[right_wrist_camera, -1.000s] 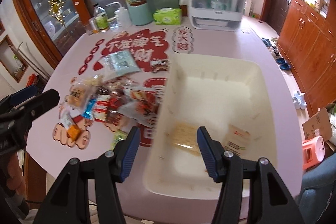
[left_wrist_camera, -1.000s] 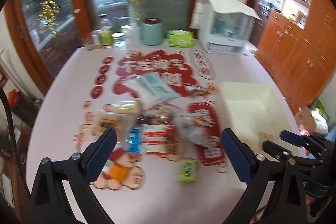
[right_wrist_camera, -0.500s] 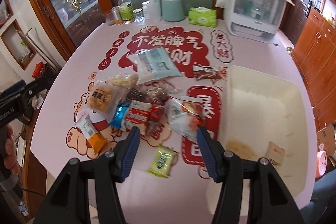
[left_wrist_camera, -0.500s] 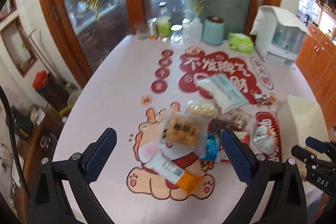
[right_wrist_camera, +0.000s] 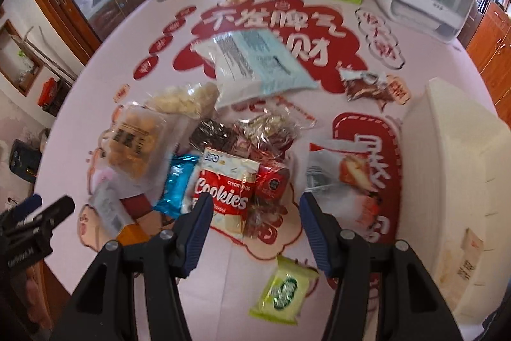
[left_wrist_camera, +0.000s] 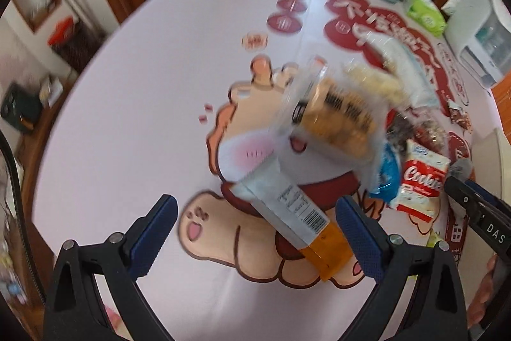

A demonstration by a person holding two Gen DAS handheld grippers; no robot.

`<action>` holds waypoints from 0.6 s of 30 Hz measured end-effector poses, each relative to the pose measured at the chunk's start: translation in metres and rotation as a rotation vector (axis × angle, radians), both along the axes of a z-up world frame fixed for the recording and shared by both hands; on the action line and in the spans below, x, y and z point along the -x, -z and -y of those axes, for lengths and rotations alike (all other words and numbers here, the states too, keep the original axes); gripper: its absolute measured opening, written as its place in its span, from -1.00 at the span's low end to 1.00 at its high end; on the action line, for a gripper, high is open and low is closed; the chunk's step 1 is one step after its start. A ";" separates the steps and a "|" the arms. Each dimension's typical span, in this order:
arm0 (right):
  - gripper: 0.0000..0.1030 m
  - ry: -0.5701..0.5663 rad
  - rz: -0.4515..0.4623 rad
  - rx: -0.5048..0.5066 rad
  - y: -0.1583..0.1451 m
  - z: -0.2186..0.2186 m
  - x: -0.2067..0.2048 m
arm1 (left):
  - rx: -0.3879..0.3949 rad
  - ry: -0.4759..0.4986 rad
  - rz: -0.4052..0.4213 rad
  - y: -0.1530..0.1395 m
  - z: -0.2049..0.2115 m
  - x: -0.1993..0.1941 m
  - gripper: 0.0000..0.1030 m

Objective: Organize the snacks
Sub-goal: 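Grasp the orange-ended bar with the left tool while the right tool grasps the red snack pack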

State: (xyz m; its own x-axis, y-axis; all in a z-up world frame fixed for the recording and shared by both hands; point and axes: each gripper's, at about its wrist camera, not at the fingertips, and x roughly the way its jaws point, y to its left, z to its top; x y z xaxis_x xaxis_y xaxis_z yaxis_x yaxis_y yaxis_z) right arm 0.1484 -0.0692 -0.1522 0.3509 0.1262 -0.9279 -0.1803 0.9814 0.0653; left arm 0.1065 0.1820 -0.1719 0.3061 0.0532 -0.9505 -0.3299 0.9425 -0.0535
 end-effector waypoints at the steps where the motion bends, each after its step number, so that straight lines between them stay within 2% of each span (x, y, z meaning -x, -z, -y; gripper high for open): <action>1: 0.10 -0.003 -0.007 0.002 0.006 -0.002 -0.002 | 0.006 -0.011 -0.012 0.005 -0.001 -0.001 0.92; 8: 0.10 -0.031 0.010 0.040 0.028 -0.021 -0.014 | 0.098 -0.104 -0.119 0.049 -0.007 -0.005 0.86; 10: 0.10 -0.044 0.022 0.071 0.032 -0.027 -0.016 | 0.122 -0.120 -0.111 0.053 -0.007 -0.005 0.86; 18: 0.17 -0.131 0.114 0.183 0.037 -0.053 -0.016 | 0.133 -0.118 -0.145 0.063 0.009 -0.023 0.86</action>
State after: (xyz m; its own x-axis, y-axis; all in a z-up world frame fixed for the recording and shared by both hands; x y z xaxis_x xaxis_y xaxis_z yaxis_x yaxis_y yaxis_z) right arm 0.1647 -0.0166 -0.1891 0.4461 0.0105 -0.8949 -0.3023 0.9429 -0.1397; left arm 0.1297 0.1728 -0.2345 0.1646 -0.0482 -0.9852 -0.4507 0.8848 -0.1186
